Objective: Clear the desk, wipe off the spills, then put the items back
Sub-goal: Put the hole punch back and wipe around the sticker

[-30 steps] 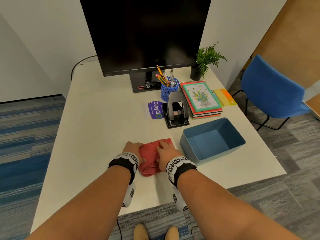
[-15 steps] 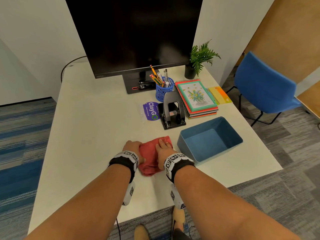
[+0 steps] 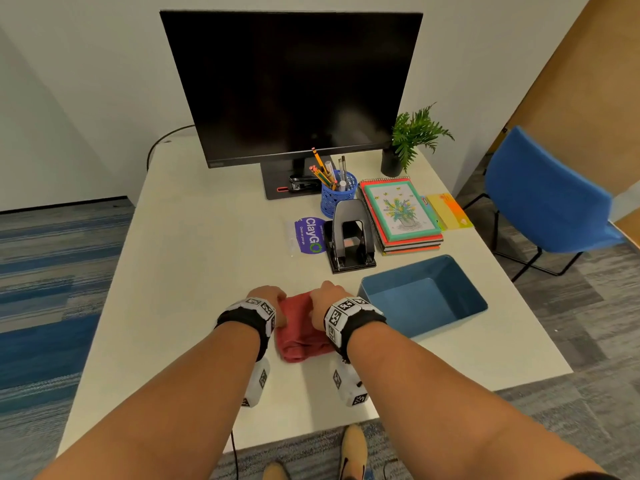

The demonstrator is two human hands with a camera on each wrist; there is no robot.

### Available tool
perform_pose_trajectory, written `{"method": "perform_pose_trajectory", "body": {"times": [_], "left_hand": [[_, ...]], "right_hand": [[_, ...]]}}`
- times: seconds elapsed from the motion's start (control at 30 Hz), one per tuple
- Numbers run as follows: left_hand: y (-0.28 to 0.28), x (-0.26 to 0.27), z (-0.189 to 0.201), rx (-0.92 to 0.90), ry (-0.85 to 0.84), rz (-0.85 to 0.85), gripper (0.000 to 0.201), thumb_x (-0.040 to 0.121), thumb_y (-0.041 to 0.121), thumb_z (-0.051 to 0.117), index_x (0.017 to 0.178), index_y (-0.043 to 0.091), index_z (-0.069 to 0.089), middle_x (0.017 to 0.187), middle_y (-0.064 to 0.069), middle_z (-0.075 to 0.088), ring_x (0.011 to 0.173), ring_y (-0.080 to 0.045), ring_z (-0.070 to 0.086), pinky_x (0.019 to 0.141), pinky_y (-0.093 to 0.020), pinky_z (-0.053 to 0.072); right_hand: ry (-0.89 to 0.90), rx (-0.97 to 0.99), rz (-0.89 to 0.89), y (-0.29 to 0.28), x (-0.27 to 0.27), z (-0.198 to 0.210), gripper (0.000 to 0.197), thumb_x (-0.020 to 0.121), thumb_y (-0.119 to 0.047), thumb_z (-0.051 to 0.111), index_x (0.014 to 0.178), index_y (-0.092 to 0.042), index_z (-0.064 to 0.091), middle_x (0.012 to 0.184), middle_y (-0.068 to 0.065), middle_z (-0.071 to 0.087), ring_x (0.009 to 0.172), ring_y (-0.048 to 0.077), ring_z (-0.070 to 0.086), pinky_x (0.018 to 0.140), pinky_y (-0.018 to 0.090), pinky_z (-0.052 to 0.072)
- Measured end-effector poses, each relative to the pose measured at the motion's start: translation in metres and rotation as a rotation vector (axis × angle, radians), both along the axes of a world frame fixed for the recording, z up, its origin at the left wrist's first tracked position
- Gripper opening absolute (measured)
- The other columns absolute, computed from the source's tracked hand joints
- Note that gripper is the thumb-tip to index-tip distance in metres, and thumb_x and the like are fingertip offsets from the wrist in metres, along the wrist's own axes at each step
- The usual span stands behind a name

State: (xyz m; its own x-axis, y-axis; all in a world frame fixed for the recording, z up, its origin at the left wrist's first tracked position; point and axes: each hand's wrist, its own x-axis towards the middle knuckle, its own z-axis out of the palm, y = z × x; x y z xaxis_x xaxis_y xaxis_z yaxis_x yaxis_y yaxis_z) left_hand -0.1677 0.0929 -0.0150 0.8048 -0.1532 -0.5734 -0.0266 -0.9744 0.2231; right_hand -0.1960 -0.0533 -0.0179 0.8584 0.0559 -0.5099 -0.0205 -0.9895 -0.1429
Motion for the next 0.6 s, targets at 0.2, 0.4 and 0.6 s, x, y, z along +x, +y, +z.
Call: {"method": "perform_pose_trajectory", "body": {"times": [0.2,0.4,0.6], "left_hand": [[0.003,0.013,0.011,-0.065,-0.017,0.038,0.055,0.086,0.026,0.065,0.138,0.022,0.047,0.14,0.0,0.05,0.127,-0.02,0.051,0.104,-0.029,0.044],[0.0,0.024,0.024,-0.129,-0.083,0.028,0.052,0.085,0.032,0.067,0.134,0.02,0.054,0.136,-0.002,0.055,0.124,-0.021,0.053,0.105,-0.027,0.041],[-0.015,0.037,0.038,-0.187,-0.117,0.045,0.049,0.085,0.034,0.067,0.13,0.017,0.058,0.13,-0.003,0.06,0.118,-0.021,0.057,0.103,-0.029,0.044]], "right_hand": [[-0.033,0.016,-0.077,-0.005,0.015,0.021,0.038,0.093,-0.025,0.05,0.128,-0.01,0.052,0.131,0.014,0.046,0.122,0.032,0.05,0.096,0.038,0.045],[-0.072,0.03,-0.172,-0.009,0.022,0.044,0.039,0.091,-0.021,0.052,0.127,-0.007,0.056,0.129,0.014,0.055,0.117,0.03,0.056,0.094,0.035,0.049],[-0.095,0.028,-0.239,-0.024,0.036,0.071,0.033,0.093,-0.019,0.049,0.122,-0.005,0.056,0.125,0.014,0.057,0.113,0.029,0.058,0.089,0.033,0.05]]}}
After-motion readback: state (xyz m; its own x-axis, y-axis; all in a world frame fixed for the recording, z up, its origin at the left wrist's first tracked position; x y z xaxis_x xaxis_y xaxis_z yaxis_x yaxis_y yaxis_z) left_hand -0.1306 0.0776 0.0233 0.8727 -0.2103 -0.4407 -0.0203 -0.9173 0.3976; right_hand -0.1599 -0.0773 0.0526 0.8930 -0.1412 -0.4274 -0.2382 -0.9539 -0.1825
